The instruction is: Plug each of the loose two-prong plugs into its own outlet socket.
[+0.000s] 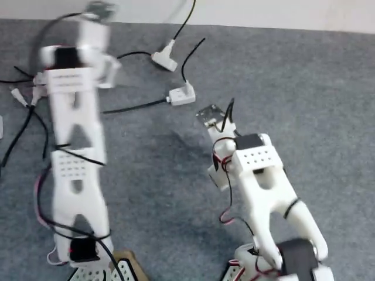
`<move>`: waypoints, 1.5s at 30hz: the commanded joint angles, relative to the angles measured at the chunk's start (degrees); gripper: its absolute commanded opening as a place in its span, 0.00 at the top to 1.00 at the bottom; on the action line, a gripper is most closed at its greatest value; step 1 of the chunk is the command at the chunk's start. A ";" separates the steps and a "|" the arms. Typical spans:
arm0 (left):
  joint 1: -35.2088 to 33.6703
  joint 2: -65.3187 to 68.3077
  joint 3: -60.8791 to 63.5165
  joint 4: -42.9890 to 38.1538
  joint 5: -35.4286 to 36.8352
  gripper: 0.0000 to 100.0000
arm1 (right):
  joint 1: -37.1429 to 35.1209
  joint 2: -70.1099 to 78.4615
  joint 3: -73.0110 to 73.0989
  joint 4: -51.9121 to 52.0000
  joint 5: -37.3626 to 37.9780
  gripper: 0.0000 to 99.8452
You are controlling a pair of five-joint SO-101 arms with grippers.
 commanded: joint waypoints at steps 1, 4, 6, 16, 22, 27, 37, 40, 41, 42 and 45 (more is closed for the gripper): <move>-8.04 -3.82 -0.48 1.14 -1.41 0.58 | -0.48 4.35 -4.97 1.01 0.53 0.77; -12.00 -3.82 3.74 0.97 -4.66 0.58 | -0.48 5.93 -7.16 2.24 0.35 0.77; -13.93 -3.82 7.34 0.62 -5.71 0.58 | -0.57 5.23 -7.52 2.33 0.26 0.77; -14.55 -3.74 17.89 -5.80 -7.47 0.58 | -0.57 4.26 -7.34 2.51 0.26 0.77; -14.46 -3.74 22.20 -10.55 -7.56 0.58 | -0.57 4.26 -7.25 2.59 0.44 0.77; -14.29 -3.74 26.24 -16.00 -9.67 0.58 | -0.57 4.26 -7.25 2.77 0.44 0.77; -14.46 -3.74 30.37 -24.18 -12.66 0.58 | -1.27 4.18 -7.25 3.38 0.53 0.77; -13.93 -3.65 30.37 -24.18 -13.63 0.58 | -1.27 4.18 -7.25 3.30 0.53 0.77; -13.67 -3.65 30.46 -24.18 -13.63 0.58 | -1.27 4.18 -7.25 3.30 0.53 0.77; -13.49 -3.65 30.46 -24.18 -13.63 0.58 | -1.27 4.18 -7.25 3.38 0.53 0.77; -12.79 -1.71 30.11 -24.18 -13.63 0.64 | -1.27 4.18 -7.25 3.56 0.53 0.77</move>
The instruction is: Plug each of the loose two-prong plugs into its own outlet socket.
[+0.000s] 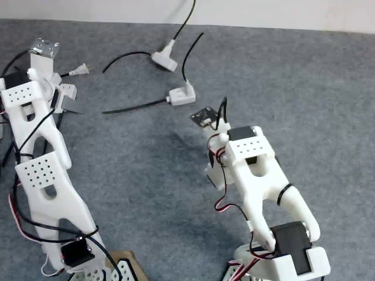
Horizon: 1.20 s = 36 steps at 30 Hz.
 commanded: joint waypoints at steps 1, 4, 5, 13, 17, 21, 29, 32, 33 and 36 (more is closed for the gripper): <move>1.98 -1.10 -0.57 -0.97 -0.53 0.66 | -0.40 -1.80 -2.59 0.57 0.53 0.77; 2.42 1.01 -0.57 -1.32 -0.53 0.69 | -0.40 -1.80 -2.59 0.66 0.62 0.77; 2.42 1.54 -0.57 -2.29 -0.53 0.68 | -0.40 -1.80 -2.59 0.66 0.62 0.77; 2.68 5.76 -0.57 -7.30 -0.53 0.68 | -0.40 -1.80 -2.59 0.75 2.02 0.77; 2.68 5.85 -0.57 -7.03 -0.53 0.71 | -0.40 -1.80 -2.59 0.75 2.02 0.77; 3.91 5.85 -0.57 -6.77 -0.70 0.86 | -0.40 -1.80 -2.59 0.75 2.02 0.77; 7.34 5.76 -1.01 2.46 -5.89 0.92 | -0.40 -1.80 -2.59 0.84 2.11 0.77; 8.92 5.85 -3.82 8.62 -5.89 0.92 | -0.40 -1.80 -2.86 2.07 2.11 0.77; 9.80 5.85 -4.97 11.34 -5.89 0.92 | -0.40 -1.71 -3.21 3.56 2.11 0.77; 13.05 5.85 -10.15 21.01 -5.89 0.92 | -0.31 -1.71 -4.88 6.64 2.99 0.77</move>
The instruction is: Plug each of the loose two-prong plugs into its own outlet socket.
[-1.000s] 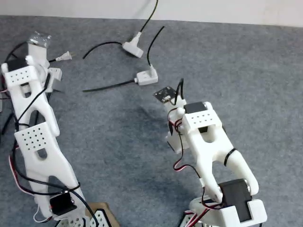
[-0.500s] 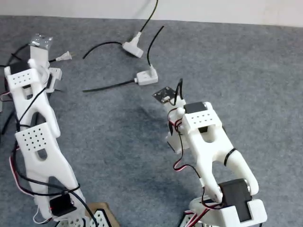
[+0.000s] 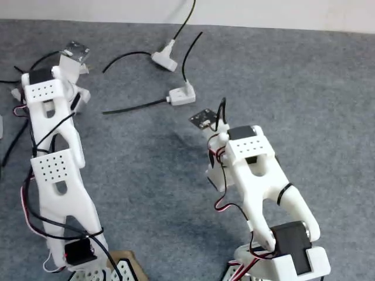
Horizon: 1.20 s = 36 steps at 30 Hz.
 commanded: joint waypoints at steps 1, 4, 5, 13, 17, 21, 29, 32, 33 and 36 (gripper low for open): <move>5.41 -0.04 -5.93 13.01 -0.70 0.92 | -0.13 -1.71 -4.09 3.74 0.79 0.77; 7.78 -0.22 -8.57 14.59 3.87 0.93 | 1.01 -1.80 -5.05 6.11 -2.11 0.77; 8.48 -0.48 -8.92 14.59 5.27 0.93 | 1.89 -1.89 -5.05 6.20 -2.73 0.77; 11.74 -12.26 -0.40 14.77 12.48 0.93 | 10.15 -16.92 -4.35 9.19 -2.55 0.77; 16.13 -22.99 12.88 14.68 13.89 0.93 | 10.24 -22.11 -2.77 11.74 -0.88 0.77; 21.05 -33.10 25.63 14.42 13.89 0.93 | 10.42 -23.08 3.82 9.45 0.79 0.77; 25.63 -42.42 41.63 13.63 14.51 0.94 | 18.07 -22.64 14.46 1.63 6.07 0.77; 28.35 -42.77 46.11 13.10 14.59 0.94 | 20.53 -23.08 16.48 1.45 8.97 0.77; 29.76 -43.03 47.69 13.10 14.59 0.94 | 21.14 -23.16 16.75 1.45 9.93 0.77; 34.07 -43.12 49.89 13.01 16.62 0.94 | 22.37 -23.16 17.01 1.45 11.78 0.77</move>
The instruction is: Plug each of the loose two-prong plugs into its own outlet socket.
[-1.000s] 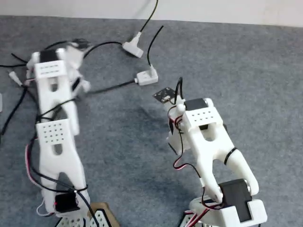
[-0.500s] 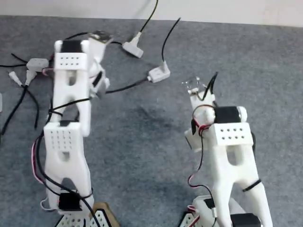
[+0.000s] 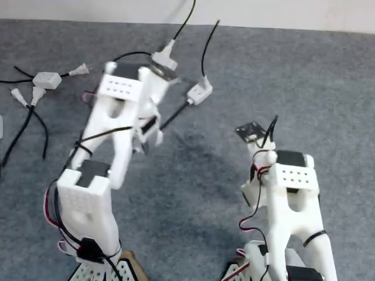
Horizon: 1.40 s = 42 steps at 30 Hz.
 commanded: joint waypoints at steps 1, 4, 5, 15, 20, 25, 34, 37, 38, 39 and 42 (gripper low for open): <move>5.67 -3.65 1.27 -0.44 2.64 0.94 | 1.98 -1.71 -0.04 -0.66 2.99 0.77; 9.54 -3.65 1.36 -0.18 2.90 0.94 | 3.30 -1.71 -0.04 -0.66 3.60 0.77; 10.68 -3.65 1.36 -0.18 2.99 0.94 | 3.47 -1.80 -0.04 -0.66 4.04 0.77; 17.45 -3.65 14.90 -4.22 5.01 0.94 | 3.47 -1.19 -0.22 -0.75 5.63 0.77; 19.12 -3.65 18.51 -6.33 5.27 0.94 | 3.47 -1.19 -0.04 -0.75 7.12 0.77; 20.26 -3.21 18.15 -6.33 5.36 0.94 | 3.74 -1.19 -0.04 -0.75 7.91 0.77; 17.01 -3.21 15.34 -1.58 0.35 0.77 | 3.38 -1.19 -0.04 -0.57 8.00 0.77; 10.95 -3.12 10.07 -1.23 -0.79 0.74 | 3.38 -1.19 -0.04 -0.48 8.00 0.77; 8.66 -3.03 7.52 -1.23 -0.88 0.74 | 3.38 -1.19 -0.13 -0.48 8.00 0.77; 6.81 -3.03 4.79 -1.05 -1.58 0.74 | 3.38 -1.19 -0.13 -0.40 7.91 0.77; 1.80 -3.03 -2.07 -0.97 -4.48 0.74 | 3.12 -1.19 -0.13 -0.31 7.91 0.77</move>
